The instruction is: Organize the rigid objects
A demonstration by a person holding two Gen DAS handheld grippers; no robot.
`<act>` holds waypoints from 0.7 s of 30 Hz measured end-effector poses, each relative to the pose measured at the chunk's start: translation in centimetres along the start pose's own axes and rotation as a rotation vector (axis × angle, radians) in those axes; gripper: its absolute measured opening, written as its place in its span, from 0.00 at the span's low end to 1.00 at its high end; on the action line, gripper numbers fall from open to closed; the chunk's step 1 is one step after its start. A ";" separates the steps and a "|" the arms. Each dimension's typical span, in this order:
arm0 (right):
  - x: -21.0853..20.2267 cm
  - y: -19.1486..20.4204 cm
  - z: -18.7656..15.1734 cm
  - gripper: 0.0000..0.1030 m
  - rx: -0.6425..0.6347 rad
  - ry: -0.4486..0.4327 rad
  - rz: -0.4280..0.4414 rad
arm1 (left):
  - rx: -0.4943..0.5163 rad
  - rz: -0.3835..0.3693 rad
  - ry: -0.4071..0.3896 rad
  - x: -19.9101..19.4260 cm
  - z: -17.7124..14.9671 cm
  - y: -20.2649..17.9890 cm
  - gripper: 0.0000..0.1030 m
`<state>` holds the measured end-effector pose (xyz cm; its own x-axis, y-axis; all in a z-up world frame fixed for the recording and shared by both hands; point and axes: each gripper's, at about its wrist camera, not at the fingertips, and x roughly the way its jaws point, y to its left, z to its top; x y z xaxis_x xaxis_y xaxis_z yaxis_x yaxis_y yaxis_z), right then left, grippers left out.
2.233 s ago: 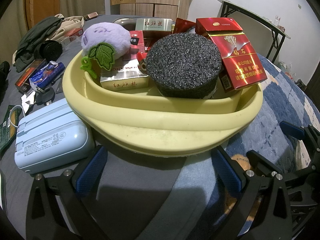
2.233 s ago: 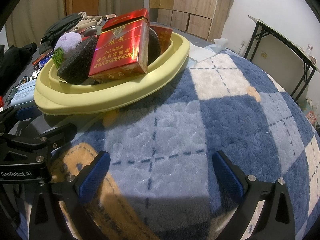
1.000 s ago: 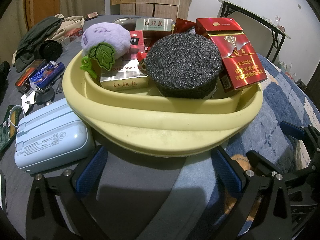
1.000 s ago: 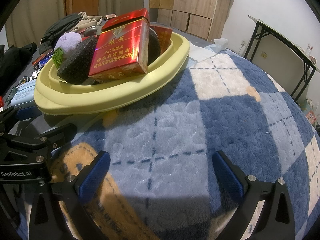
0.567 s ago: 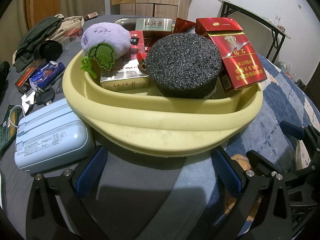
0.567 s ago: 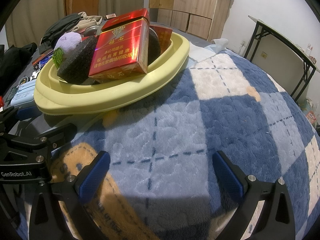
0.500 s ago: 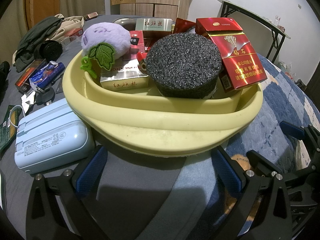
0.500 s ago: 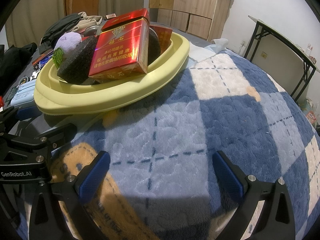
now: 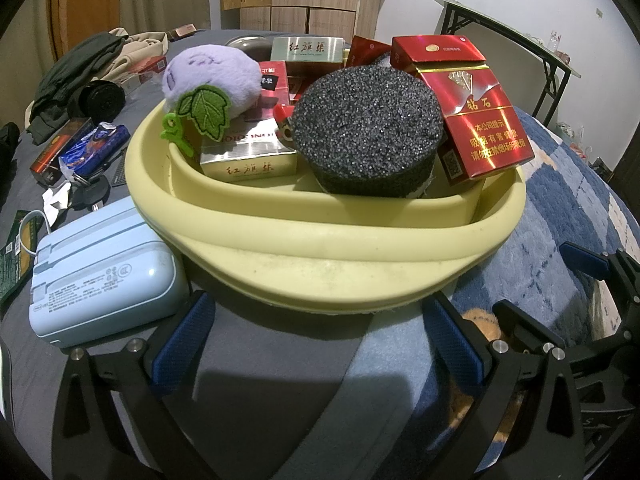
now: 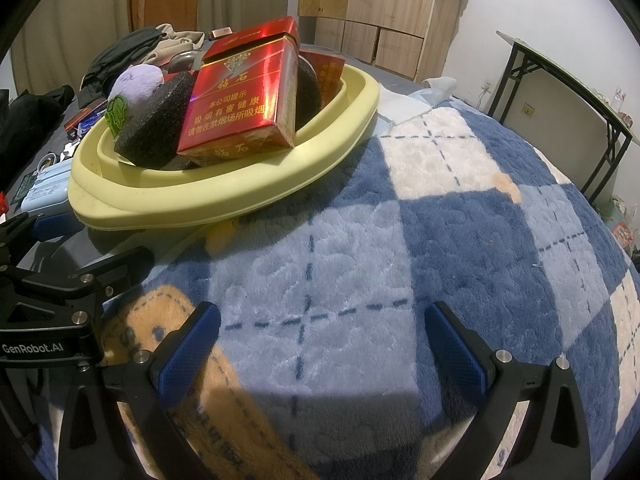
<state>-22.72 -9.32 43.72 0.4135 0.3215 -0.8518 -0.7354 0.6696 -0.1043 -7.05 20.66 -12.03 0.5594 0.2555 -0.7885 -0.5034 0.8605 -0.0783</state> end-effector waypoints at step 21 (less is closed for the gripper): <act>0.1 0.0 0.0 1.00 0.000 0.000 0.000 | 0.000 0.000 -0.001 0.1 0.1 0.0 1.00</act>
<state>-22.72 -9.30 43.66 0.4139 0.3213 -0.8517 -0.7352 0.6697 -0.1047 -6.95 20.67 -12.05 0.5599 0.2555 -0.7882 -0.5035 0.8604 -0.0788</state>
